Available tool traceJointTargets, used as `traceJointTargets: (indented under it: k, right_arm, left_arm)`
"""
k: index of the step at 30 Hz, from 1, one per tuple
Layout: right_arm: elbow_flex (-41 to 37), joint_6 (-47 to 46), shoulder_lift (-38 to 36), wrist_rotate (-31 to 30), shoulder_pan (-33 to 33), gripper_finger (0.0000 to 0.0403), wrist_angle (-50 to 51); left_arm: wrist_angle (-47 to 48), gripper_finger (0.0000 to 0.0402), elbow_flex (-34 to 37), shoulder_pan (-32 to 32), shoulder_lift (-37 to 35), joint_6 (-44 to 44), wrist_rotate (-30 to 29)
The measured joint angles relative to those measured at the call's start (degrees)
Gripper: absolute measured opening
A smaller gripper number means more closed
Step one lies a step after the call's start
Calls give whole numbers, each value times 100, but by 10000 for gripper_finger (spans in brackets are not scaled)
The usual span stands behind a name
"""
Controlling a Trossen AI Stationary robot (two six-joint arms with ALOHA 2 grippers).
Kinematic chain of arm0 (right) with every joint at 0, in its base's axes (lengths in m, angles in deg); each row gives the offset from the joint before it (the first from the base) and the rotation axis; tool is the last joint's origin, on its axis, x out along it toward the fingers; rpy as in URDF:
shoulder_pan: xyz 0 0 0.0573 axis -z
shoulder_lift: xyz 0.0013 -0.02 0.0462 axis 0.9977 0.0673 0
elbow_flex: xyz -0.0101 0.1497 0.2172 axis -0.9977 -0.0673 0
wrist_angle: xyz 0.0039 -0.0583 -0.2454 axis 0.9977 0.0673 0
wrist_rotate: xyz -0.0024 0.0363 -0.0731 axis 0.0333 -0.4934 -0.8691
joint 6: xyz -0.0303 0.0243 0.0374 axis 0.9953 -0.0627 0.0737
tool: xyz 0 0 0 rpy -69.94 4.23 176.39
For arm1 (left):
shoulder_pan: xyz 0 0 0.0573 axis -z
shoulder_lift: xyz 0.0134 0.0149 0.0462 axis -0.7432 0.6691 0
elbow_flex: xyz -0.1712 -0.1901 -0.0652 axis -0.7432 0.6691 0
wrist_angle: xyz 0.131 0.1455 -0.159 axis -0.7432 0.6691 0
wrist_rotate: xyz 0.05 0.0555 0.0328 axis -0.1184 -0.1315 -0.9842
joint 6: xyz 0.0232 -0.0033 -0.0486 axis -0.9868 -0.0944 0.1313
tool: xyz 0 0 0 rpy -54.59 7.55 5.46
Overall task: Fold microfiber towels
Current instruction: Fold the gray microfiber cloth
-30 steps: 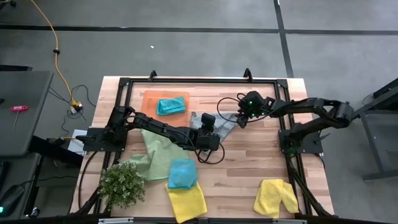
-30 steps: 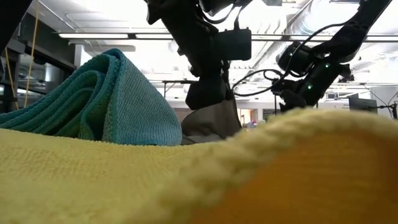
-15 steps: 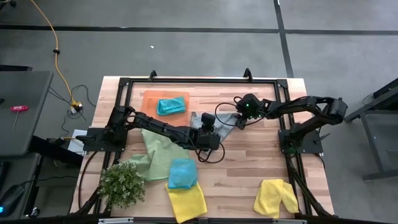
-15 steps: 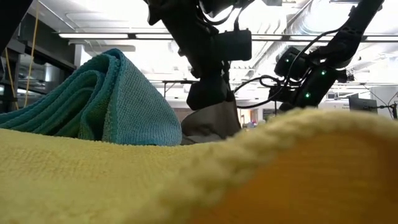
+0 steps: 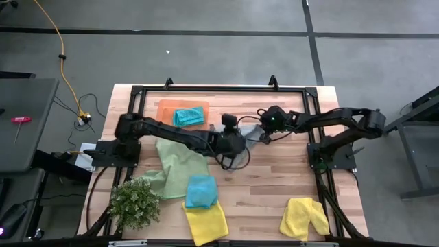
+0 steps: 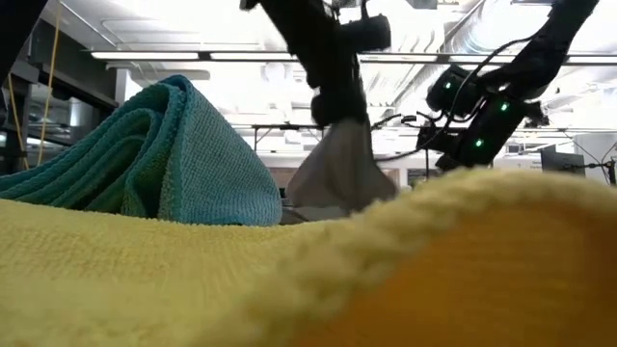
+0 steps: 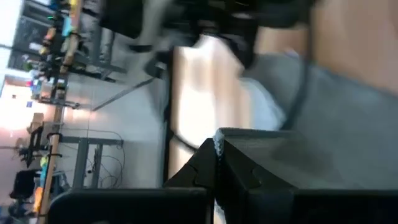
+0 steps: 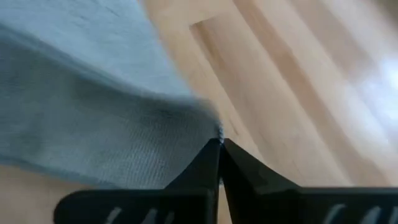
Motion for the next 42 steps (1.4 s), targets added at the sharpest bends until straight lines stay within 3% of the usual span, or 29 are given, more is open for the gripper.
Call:
traceJointTargets:
  k: [4, 9, 13, 17, 21, 23, 30, 36, 42]
  right_arm:
    - [2, -5, -697, -242, -177, 1, 306]
    - [4, -173, -2007, -673, -553, 1, 933]
    - [134, -360, -2996, -927, -842, 0, 1671]
    - [699, -738, -3482, -1474, -1121, 0, 2955]
    - [1425, -1037, -3530, -1835, -1437, 0, 4075]
    - [1791, -1185, -3506, -1979, -1594, 0, 4577]
    - [3200, -1748, -3477, -2167, -2175, 0, 6126]
    - [4388, -2263, -3240, -1811, -2519, 0, 7276]
    - [4930, -2618, -2620, -1392, -2555, 0, 7920]
  left_arm:
    - [-87, 0, -34, -208, -640, 293, 190]
    - [-326, 0, -37, -514, -1450, 1098, 861]
    - [-472, 0, -38, -648, -1758, 1699, 1533]
    - [-544, 0, -34, -649, -1732, 2052, 2004]
    - [-1401, 0, 338, -568, -1609, 2226, 2532]
    - [-2256, 0, 739, -538, -1569, 2314, 2666]
    - [-4584, 0, 1811, -280, -1513, 3298, 2790]
    - [-5328, 0, 1960, 337, -1489, 3716, 2823]
    - [-5937, 0, 2360, 688, -1492, 4044, 2280]
